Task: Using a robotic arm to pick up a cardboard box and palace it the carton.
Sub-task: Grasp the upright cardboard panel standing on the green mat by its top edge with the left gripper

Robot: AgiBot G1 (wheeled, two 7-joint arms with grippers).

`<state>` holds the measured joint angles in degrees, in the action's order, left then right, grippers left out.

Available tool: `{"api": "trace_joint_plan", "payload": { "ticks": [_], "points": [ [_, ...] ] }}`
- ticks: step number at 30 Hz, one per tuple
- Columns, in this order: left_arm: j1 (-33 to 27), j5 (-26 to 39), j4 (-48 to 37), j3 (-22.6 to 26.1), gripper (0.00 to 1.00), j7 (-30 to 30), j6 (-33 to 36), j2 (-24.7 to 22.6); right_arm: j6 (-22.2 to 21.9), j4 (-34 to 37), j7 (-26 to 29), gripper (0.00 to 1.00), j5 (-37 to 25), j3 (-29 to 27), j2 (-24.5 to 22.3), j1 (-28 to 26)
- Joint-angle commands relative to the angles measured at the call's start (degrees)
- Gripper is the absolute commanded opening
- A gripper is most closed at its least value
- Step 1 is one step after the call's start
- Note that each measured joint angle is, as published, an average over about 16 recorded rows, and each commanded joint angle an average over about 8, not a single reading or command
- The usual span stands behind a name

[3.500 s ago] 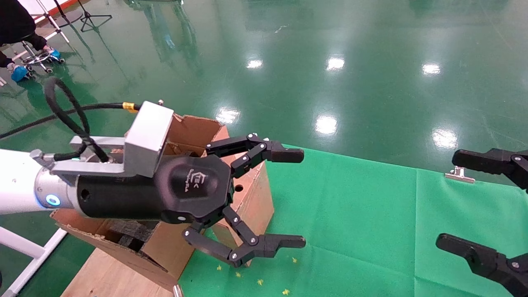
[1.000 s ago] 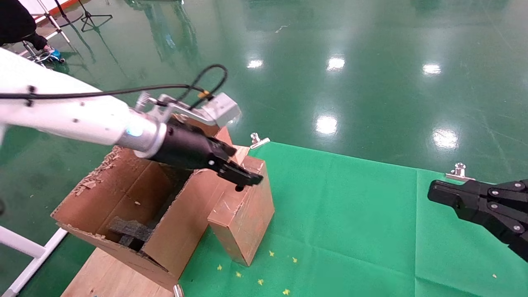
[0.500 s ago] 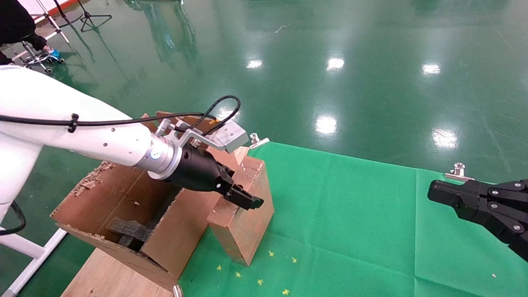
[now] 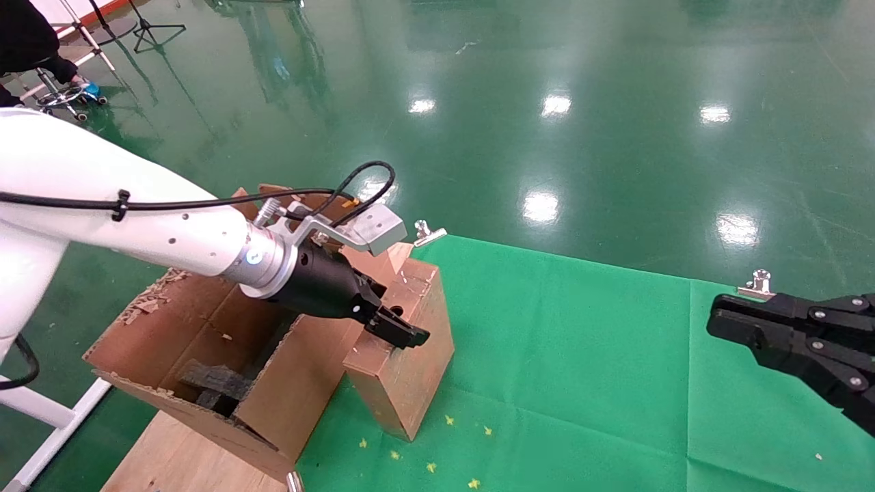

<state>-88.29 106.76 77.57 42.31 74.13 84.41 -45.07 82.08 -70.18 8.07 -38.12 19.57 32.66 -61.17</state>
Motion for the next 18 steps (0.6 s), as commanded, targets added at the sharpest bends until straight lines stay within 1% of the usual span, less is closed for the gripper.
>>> {"api": "trace_joint_plan", "payload": {
  "ticks": [1, 18],
  "points": [
    [0.01, -0.13, 0.0, -0.06, 0.0, 0.0, -0.01, 0.01, 0.0, 0.0, 0.0, 1.0, 0.0, 0.0, 0.0, 0.0],
    [0.13, -0.56, -0.09, -0.26, 0.0, 0.04, -0.12, 0.04, 0.0, 0.0, 0.0, 1.0, -0.01, 0.0, 0.0, 0.0]
  ]
}}
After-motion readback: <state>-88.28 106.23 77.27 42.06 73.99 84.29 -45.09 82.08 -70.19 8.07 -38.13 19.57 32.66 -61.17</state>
